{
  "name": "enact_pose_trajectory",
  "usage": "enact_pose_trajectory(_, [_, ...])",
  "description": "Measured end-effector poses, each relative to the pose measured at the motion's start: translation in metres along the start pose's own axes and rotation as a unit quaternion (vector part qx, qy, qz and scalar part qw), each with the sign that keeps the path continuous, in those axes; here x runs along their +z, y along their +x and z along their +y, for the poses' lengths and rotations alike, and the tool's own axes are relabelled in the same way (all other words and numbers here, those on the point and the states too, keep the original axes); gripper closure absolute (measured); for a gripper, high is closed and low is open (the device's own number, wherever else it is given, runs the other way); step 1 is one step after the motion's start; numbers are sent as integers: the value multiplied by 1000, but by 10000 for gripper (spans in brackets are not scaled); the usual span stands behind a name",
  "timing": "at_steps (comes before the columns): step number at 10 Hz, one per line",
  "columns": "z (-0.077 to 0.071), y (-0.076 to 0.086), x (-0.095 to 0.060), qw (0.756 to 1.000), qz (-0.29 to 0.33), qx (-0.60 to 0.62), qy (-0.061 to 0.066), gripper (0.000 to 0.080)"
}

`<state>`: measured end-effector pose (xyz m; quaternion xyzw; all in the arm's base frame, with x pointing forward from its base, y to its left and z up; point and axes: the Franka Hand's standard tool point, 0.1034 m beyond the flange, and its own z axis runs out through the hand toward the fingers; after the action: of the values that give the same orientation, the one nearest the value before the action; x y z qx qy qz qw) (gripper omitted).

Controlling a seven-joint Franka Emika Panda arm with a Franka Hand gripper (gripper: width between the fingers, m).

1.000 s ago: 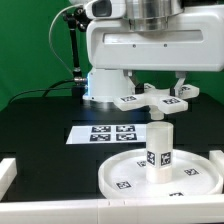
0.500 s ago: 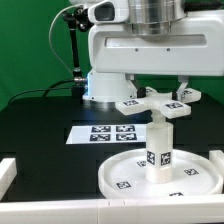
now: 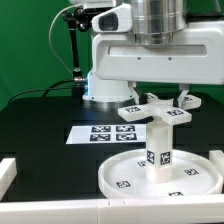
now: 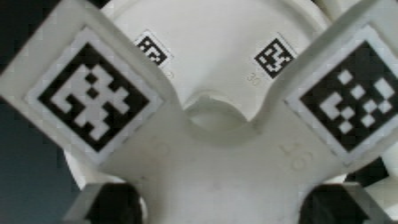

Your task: Assemble round table

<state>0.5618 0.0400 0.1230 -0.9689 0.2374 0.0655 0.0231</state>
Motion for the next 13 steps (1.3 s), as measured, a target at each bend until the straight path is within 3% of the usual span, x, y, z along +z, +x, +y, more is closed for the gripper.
enact_pose_trajectory(7, [1,3,13,1000,25,-2,4,359])
enact_pose_trajectory(13, [0,4,12,999,31,-3,6,359])
